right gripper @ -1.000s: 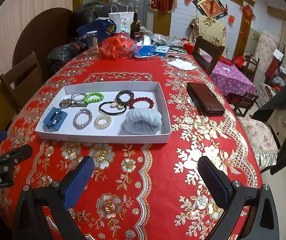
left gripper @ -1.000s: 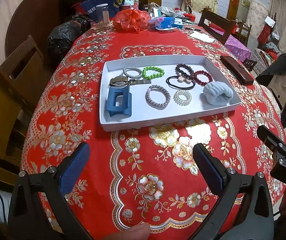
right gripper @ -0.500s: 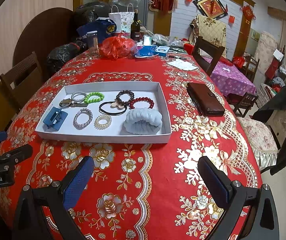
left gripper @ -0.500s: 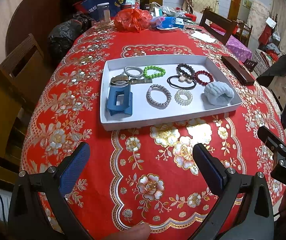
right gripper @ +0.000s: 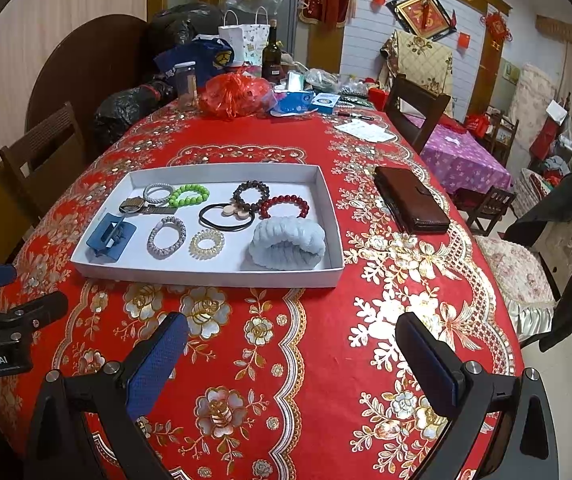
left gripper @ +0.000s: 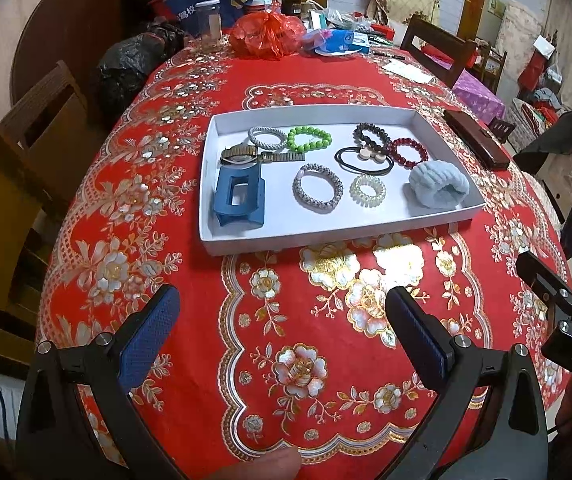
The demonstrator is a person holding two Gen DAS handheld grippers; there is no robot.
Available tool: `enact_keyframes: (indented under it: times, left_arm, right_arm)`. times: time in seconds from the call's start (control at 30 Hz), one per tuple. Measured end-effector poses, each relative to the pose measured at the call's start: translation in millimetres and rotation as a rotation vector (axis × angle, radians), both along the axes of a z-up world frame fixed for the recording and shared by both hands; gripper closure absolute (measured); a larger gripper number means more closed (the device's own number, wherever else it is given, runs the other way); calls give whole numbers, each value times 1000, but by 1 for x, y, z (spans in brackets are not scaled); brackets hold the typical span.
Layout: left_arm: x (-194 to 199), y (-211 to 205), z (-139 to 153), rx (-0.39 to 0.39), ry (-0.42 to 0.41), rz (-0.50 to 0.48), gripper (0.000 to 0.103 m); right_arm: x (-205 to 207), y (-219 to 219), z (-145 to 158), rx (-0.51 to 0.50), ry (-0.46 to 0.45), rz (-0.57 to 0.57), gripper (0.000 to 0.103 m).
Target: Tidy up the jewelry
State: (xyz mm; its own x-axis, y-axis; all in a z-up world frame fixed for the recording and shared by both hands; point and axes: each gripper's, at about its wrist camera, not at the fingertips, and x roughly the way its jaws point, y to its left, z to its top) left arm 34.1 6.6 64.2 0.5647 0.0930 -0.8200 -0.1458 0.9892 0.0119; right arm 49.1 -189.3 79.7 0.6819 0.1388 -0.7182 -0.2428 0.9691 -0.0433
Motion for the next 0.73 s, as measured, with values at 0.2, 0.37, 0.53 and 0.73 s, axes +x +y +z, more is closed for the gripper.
enact_keyframes:
  times: [0.2,0.37,0.53,0.73]
  left_arm:
    - [0,-1,-2,-2,7,10,0]
    - [1,0,-3,-12,15,11,0]
    - [0,-1,-3,-33,10,3,0]
    - [-3,-5,0,-4,-18,-2,0]
  right_arm:
    - [0,0,-1,-1,-3,0,0]
    - [1,1,-1,-1,-2,0,0]
    - [0,1,-1,-2,-2,0,0]
    - [0,1,-1,-3,-4,0,0]
